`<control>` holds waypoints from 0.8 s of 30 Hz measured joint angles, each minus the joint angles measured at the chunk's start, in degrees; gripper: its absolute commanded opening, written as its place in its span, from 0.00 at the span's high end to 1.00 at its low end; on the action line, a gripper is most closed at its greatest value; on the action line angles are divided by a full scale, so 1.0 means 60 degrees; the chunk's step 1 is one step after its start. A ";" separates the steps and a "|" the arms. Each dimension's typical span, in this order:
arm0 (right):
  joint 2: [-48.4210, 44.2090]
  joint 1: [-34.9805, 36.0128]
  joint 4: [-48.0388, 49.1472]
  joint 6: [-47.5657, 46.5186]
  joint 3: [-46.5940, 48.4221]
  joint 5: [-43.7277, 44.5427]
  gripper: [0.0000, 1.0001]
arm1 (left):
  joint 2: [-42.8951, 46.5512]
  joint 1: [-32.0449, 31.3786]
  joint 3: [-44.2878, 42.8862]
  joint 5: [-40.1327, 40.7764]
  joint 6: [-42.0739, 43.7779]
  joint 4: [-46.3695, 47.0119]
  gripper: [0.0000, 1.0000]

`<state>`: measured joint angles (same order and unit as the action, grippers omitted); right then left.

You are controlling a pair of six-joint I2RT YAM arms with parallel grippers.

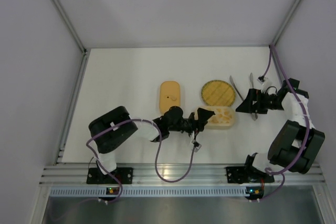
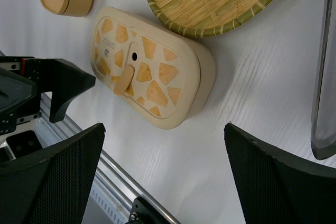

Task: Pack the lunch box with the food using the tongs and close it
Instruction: Close the box lid on the packing box.

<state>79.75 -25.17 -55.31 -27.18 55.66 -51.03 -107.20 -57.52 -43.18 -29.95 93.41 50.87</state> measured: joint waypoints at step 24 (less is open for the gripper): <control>-0.0339 0.2331 0.1861 0.1596 -0.0215 0.3752 0.91 | 0.4499 0.4098 -0.4258 0.0554 -1.0724 -1.1916 0.35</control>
<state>77.71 -11.18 -44.14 -17.61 54.37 -28.51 -80.20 -32.93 -68.73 -26.63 29.06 -20.62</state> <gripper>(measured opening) 0.105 0.656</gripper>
